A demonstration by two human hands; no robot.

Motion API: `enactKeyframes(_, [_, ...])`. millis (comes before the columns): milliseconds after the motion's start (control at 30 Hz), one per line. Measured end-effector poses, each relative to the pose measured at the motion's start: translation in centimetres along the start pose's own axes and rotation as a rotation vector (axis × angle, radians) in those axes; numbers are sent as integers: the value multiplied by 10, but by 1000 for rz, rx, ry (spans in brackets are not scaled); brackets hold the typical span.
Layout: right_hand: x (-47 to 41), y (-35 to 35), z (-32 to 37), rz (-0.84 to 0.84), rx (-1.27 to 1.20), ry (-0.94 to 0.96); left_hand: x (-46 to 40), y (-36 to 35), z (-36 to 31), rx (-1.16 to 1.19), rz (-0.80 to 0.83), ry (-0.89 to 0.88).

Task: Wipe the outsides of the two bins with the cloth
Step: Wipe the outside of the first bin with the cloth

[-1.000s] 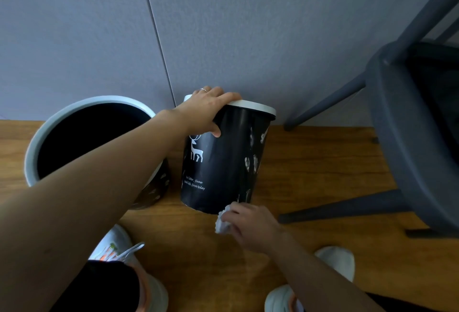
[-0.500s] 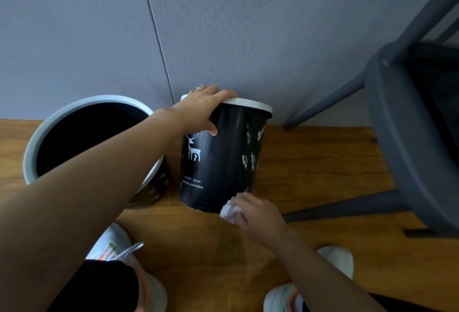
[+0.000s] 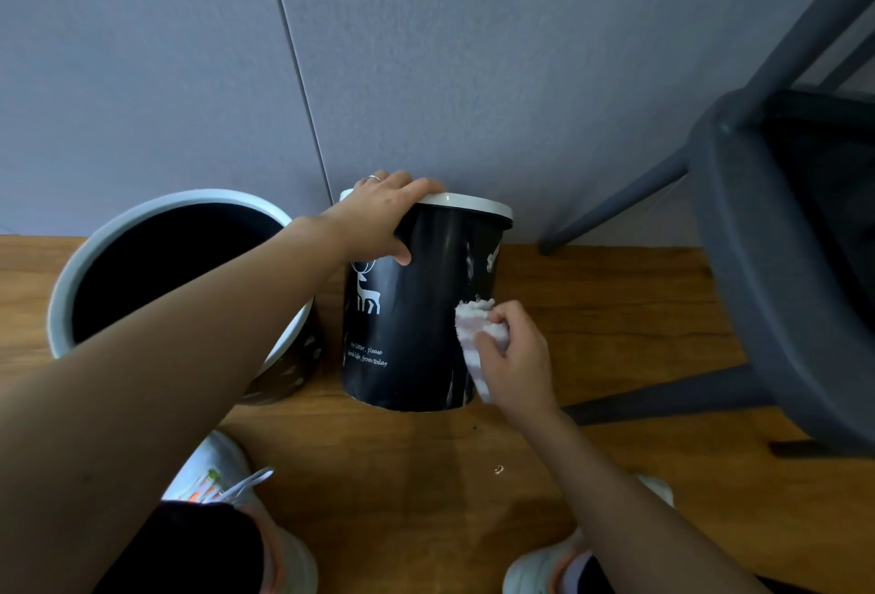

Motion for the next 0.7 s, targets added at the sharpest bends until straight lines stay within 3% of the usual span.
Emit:
enactKeyframes(100, [0, -5, -1, -39, -142, -142, 0, 0, 0, 1, 3, -1])
enactKeyframes(233, [-2, -15, 4, 0, -149, -215, 0, -1, 1, 1, 5, 2])
enactKeyframes(500, [2, -26, 2, 60, 22, -129, -1, 1, 0, 13, 15, -11])
enactKeyframes(700, [-37, -2, 39, -56, -98, -119, -2, 0, -5, -12, 35, -22])
Point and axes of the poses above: each hand's wrist, its own x-axis away from the middle knuckle, its own y-axis out of the back of the hand, z = x × y, the point moved 3 cm from there along -x, towards the middle knuckle, and after that the axes turned 14 degrees about -y, right-handed, at the moved point
